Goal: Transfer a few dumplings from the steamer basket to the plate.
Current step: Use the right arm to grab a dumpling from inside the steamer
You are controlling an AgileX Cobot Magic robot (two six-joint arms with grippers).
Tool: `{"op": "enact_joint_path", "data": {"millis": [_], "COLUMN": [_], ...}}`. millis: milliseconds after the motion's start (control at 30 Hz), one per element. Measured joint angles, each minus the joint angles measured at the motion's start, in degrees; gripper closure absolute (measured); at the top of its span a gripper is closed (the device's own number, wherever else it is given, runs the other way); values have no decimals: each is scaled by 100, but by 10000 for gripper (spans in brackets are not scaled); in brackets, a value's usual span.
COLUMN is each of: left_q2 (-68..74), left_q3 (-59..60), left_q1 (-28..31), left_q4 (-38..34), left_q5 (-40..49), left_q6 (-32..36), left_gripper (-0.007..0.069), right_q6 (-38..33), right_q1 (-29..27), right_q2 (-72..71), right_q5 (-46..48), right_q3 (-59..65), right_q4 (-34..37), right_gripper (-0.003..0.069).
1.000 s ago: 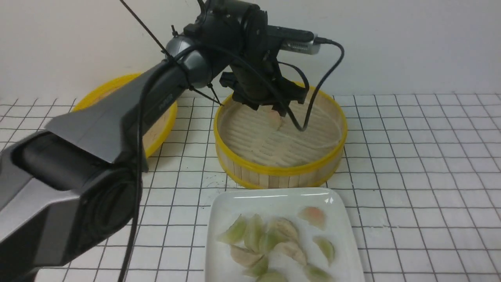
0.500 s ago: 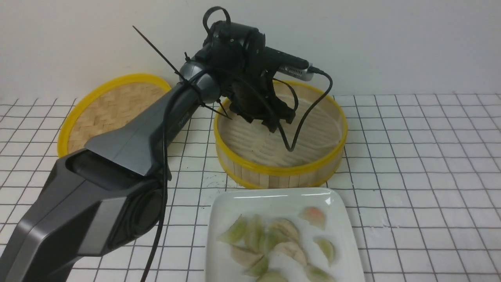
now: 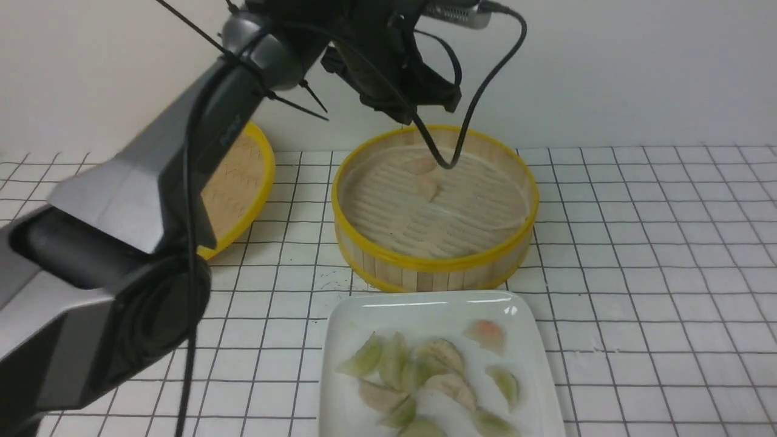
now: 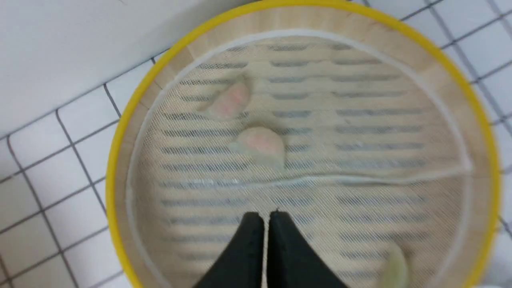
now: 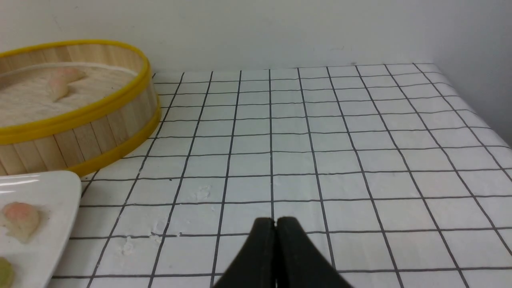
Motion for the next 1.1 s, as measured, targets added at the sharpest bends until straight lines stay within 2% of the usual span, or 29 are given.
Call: {"op": "enact_joint_path", "data": {"millis": [167,500,567,600,667,733,833,1000,1100], "left_q2": [-1137,-3968,-4380,-4838,-5175,-5835,-6495,-6987,-7069], "left_q3": [1512,5561,6038,6484,6897,7575,8182,8757,8899], "left_q1": [0,-6,-6,-6,-13,-13,-13,-13,-13], "left_q4": [12,13,-52,-137,-201,-305,-373,-391,-398], "left_q5": [0,-29,-92,-261,-401,-676,-840,-890,-890], "left_q6": [7,-37,-53,-97,-97,-97,-97,-252,-298], "left_gripper": [631,631,631,631,631,631,631,631,631], "right_q6": [0,31,149,424,727,1188,1318,1348,1282], "right_q1": [0,0,0,0,0,0,0,0,54], "right_q2": [0,0,0,0,0,0,0,0,90], "right_q5": [0,-65,-269,-675,-1127,-1845,-2308,-2766,-2371], "right_q3": [0,9,38,50,50,50,50,50,-232], "right_q4": [0,68,286,808,1377,2397,3099,3595,3525], "right_gripper": [675,675,675,675,675,675,675,675,675]}}
